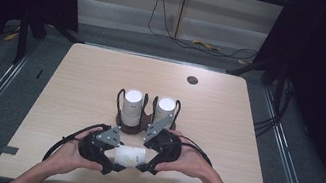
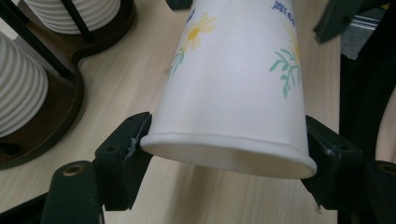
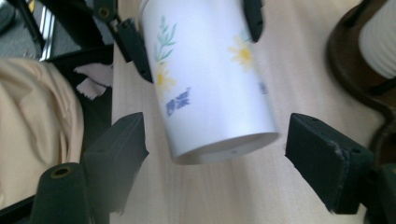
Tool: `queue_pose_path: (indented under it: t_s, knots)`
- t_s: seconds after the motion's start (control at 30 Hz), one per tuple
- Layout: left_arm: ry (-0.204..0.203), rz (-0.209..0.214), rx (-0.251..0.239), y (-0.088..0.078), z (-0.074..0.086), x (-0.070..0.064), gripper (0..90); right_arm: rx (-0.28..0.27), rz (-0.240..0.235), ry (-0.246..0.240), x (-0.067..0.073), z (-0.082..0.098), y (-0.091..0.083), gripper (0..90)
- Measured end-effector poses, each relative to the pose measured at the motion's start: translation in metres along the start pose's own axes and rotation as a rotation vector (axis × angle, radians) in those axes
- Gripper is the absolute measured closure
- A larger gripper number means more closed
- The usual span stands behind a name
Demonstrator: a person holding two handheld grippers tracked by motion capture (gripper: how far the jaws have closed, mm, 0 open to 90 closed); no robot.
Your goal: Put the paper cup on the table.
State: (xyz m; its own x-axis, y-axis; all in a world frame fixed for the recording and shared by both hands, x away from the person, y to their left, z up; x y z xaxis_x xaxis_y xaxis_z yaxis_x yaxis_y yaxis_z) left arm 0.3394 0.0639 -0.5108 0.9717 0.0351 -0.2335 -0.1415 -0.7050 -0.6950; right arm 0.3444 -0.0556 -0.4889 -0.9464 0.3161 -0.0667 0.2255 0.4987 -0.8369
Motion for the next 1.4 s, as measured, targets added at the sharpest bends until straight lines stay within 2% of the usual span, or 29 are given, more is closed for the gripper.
queue_pose_path:
  t_s: [0.1,0.17,0.2,0.3,0.37,0.4,0.53,0.63,0.87,1.0,1.13,1.23,1.33,1.4]
  knots:
    - [-0.006,0.002,-0.003,0.000,0.000,0.000,25.4,0.022,-0.004,-0.025,0.002,0.001,0.005,22.3]
    - [-0.004,0.002,0.004,0.001,0.001,0.000,25.4,0.039,0.013,-0.044,0.001,0.000,0.005,23.2]
    - [-0.007,0.005,0.005,0.002,0.001,0.000,25.4,0.042,0.006,-0.041,0.001,-0.002,0.005,23.4]
    - [0.010,0.013,0.015,0.005,0.001,-0.002,25.4,0.057,0.002,-0.068,0.001,-0.005,0.005,23.8]
    - [0.024,0.009,0.013,0.006,0.000,-0.003,25.5,0.076,-0.009,-0.074,0.002,-0.006,0.007,24.2]
    - [0.024,0.017,0.023,0.005,0.000,-0.004,25.5,0.079,-0.020,-0.081,0.003,-0.006,0.008,24.9]
    - [0.026,0.030,0.013,0.007,0.001,-0.005,25.5,0.109,-0.045,-0.108,0.009,-0.004,0.014,30.8]
    - [0.037,0.036,0.028,0.009,0.002,-0.007,25.5,0.123,-0.063,-0.125,0.012,-0.003,0.018,31.2]
    - [0.048,0.043,0.045,0.012,0.004,-0.009,25.6,0.142,-0.075,-0.154,0.016,0.000,0.022,35.1]
    - [0.039,0.040,0.022,0.011,0.004,-0.009,24.9,0.131,-0.070,-0.150,0.015,0.001,0.020,35.5]
    - [0.048,0.042,-0.013,0.009,0.001,-0.008,23.5,0.107,-0.061,-0.148,0.013,0.000,0.017,35.6]
    - [0.025,0.020,-0.040,0.007,-0.001,-0.006,15.8,0.090,-0.059,-0.149,0.012,-0.001,0.015,35.9]
    - [0.016,0.030,-0.065,0.004,-0.001,-0.005,15.8,0.078,-0.047,-0.142,0.011,-0.001,0.012,36.0]
    - [-0.005,0.028,-0.097,0.003,-0.002,-0.004,15.8,0.059,-0.037,-0.138,0.010,-0.003,0.010,36.0]
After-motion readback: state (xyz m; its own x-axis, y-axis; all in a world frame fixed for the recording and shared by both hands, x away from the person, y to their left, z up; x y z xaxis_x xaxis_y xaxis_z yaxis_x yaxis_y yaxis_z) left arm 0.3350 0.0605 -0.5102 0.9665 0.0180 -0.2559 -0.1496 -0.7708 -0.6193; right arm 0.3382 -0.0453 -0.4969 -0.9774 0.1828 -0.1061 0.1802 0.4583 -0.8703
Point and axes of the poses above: each handheld gripper's, and its own axes: y roughly forward along the jaws, z roughly out of its underside, x roughly to its left, the point moved 8 cm from there along y, roughly forward along the jaws, and after that the axes turned 14 degrees about z, right-handed, at the moved point
